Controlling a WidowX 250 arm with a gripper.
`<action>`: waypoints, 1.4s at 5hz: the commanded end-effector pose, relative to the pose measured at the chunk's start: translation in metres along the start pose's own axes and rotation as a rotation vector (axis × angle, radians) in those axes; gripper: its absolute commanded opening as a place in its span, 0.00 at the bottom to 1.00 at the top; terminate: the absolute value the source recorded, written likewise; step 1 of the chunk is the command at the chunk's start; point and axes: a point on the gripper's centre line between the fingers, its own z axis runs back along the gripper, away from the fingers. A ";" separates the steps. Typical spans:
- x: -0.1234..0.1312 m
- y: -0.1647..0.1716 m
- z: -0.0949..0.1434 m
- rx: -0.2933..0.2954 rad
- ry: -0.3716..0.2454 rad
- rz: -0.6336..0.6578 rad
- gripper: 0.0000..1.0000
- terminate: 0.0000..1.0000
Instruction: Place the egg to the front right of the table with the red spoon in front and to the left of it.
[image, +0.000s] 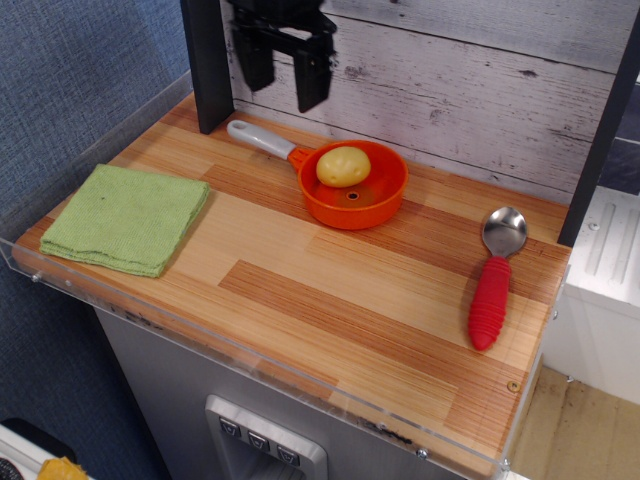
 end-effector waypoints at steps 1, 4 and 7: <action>0.006 -0.027 0.004 -0.015 0.053 -0.201 1.00 0.00; 0.021 -0.048 -0.023 0.041 0.007 -0.389 1.00 0.00; 0.023 -0.050 -0.043 0.045 -0.001 -0.406 1.00 0.00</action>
